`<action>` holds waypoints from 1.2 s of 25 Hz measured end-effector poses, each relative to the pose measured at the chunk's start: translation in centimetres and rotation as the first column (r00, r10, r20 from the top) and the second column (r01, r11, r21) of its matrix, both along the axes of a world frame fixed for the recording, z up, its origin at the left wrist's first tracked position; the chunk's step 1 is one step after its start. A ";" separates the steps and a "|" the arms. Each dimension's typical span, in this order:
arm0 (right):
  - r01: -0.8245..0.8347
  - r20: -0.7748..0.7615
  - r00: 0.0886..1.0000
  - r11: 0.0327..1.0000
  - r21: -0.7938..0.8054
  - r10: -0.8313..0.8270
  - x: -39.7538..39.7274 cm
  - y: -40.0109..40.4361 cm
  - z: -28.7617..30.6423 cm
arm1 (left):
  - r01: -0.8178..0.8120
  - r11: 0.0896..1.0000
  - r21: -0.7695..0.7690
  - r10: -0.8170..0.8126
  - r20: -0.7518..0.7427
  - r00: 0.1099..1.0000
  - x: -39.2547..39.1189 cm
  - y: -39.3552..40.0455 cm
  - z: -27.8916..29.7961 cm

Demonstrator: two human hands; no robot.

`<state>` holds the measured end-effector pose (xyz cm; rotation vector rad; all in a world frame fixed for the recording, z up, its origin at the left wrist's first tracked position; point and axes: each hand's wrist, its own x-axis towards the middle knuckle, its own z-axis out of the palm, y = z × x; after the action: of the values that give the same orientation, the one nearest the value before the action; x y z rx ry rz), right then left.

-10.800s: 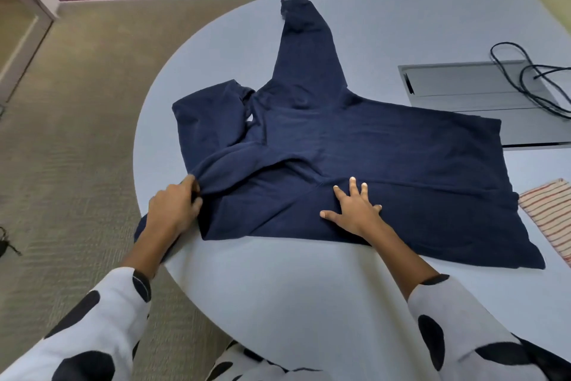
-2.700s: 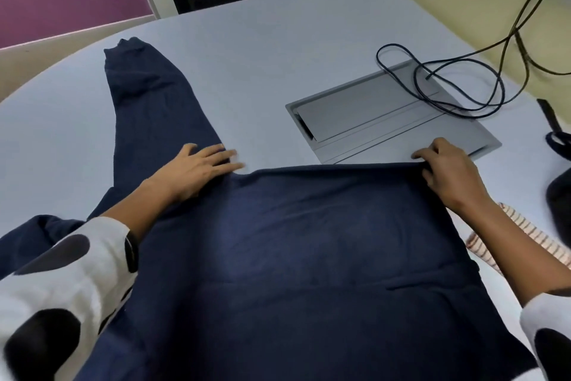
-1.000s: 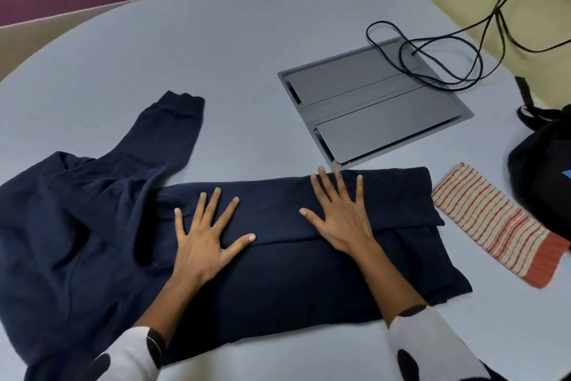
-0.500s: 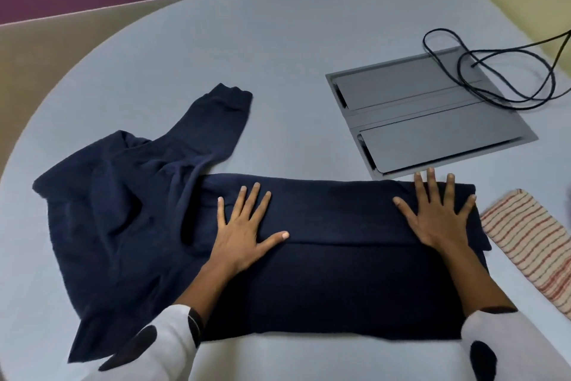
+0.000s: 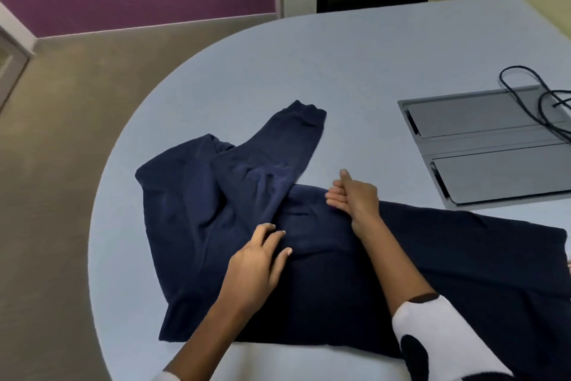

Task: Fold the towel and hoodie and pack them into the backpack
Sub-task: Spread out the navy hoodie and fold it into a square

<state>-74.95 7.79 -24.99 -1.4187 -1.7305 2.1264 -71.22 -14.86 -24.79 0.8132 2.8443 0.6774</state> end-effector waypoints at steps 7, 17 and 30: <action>0.045 -0.009 0.999 0.929 -0.367 -0.052 -7.1 -5.2 -0.1 | 0.055 0.953 -0.299 -0.026 0.098 0.995 -3.5 -1.6 1.2; -0.627 -0.113 0.762 0.770 0.118 0.638 2.7 -8.8 4.1 | -0.229 0.880 0.416 0.187 0.139 0.972 -6.5 1.1 5.5; -0.046 0.004 0.999 0.992 -0.121 0.047 0.4 -3.2 2.6 | -0.009 0.882 0.471 -0.042 0.096 0.994 -1.7 -0.1 2.9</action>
<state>-74.56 4.60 -22.42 -1.4282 -1.6795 2.2896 -72.91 -14.93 -21.84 0.8244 2.6013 1.4002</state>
